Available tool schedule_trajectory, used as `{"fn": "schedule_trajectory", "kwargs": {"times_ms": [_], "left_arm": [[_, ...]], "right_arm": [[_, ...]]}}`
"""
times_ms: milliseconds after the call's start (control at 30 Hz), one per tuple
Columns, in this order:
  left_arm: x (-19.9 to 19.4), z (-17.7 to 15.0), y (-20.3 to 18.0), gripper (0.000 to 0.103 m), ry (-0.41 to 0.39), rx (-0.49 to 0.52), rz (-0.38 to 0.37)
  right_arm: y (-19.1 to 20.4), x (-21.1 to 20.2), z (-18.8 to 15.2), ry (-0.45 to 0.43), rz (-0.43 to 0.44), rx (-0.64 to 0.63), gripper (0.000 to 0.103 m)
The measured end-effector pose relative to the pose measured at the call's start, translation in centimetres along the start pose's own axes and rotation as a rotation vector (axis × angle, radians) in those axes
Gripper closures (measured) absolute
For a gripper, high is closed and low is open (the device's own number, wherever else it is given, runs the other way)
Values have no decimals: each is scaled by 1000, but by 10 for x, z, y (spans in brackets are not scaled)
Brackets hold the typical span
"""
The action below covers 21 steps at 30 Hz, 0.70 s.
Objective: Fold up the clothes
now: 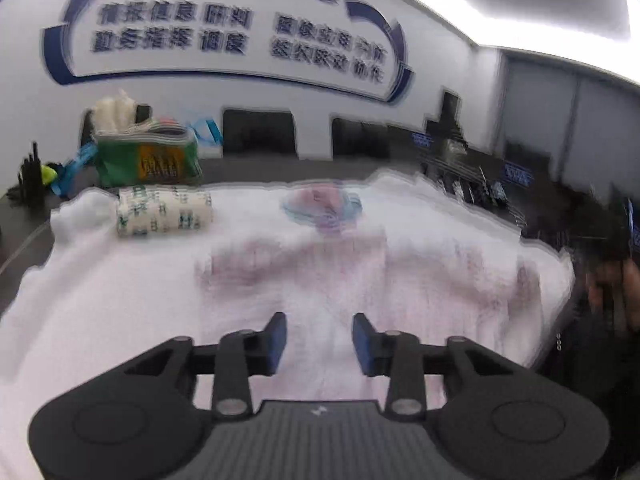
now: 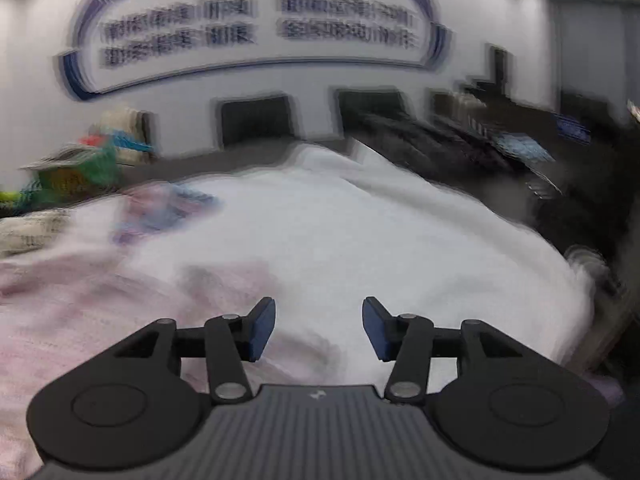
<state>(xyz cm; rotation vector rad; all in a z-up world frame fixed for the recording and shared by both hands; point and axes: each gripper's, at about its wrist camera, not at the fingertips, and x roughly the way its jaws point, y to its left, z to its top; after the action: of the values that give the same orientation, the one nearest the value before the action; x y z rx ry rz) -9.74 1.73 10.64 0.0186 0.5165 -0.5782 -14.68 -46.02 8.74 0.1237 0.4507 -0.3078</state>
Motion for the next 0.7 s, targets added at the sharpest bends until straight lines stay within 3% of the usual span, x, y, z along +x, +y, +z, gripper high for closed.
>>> {"fn": "schedule_trajectory", "kwargs": {"times_ms": [67,167,267,367,433,500,533,567,600,667,700], "left_arm": [[26,30,-11,48,5,32,12],[88,64,-9,40,113,183,-6],[144,75,17,40,204,234,49],[187,71,53,40,281,215,35],[210,64,74,41,306,183,88],[226,62,88,45,302,158,143],[229,64,97,63,278,127,154],[233,66,105,70,253,87,168],[237,70,115,69,220,0,195],[243,72,128,49,185,-117,215],[248,70,133,47,195,-158,229]], "right_arm": [[41,12,20,-18,116,-121,53],[107,40,46,-21,290,-336,45],[159,89,62,52,387,-503,44],[179,140,73,143,446,-529,42],[187,168,75,208,480,-525,41],[197,186,66,265,482,-555,42],[202,194,63,279,473,-559,48],[204,199,58,279,463,-548,60],[202,207,60,271,437,-506,84],[196,225,64,254,328,-368,81],[193,233,63,244,289,-330,71]]}}
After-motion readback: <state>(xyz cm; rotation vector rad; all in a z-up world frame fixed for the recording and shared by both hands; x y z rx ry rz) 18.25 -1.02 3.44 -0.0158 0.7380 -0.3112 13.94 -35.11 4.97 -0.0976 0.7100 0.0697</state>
